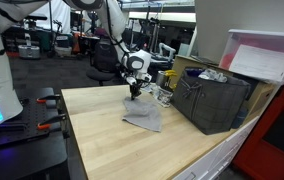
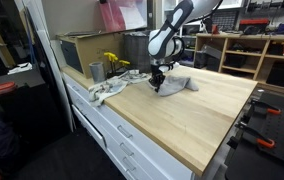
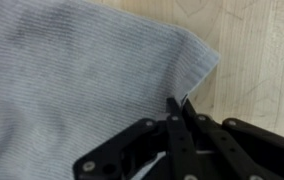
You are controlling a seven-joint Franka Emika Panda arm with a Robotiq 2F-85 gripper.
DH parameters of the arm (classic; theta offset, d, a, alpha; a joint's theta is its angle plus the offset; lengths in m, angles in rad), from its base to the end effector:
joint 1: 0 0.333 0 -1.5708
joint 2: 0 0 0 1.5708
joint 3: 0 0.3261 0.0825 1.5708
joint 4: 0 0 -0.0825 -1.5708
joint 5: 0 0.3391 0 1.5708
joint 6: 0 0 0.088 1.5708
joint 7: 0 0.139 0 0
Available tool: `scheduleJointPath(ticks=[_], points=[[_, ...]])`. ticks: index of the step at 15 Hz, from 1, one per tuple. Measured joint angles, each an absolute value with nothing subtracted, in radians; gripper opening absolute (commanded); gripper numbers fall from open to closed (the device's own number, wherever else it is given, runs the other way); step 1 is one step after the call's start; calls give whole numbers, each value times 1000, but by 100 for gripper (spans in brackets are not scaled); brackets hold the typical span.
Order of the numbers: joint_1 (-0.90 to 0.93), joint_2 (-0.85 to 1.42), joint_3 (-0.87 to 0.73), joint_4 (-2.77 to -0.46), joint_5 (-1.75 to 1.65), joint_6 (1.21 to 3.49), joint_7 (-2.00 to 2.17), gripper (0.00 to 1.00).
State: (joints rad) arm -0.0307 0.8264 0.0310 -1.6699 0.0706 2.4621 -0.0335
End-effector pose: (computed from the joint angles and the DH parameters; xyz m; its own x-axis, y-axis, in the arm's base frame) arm 0.6489 -0.0003 0.1303 0.9990 -0.0303 -0.0342 -0.0326 -0.9973 -0.0664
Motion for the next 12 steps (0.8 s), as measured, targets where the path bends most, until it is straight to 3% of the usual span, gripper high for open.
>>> scheduleJointPath(ticks=[7, 8, 9, 12], points=[[-55, 716, 148, -1824, 85, 2378, -207, 1], [-63, 701, 170, -1840, 98, 2362, -245, 29], [-70, 685, 189, -1854, 109, 2344, -274, 31], [-85, 637, 208, -1870, 150, 2309, -325, 53]])
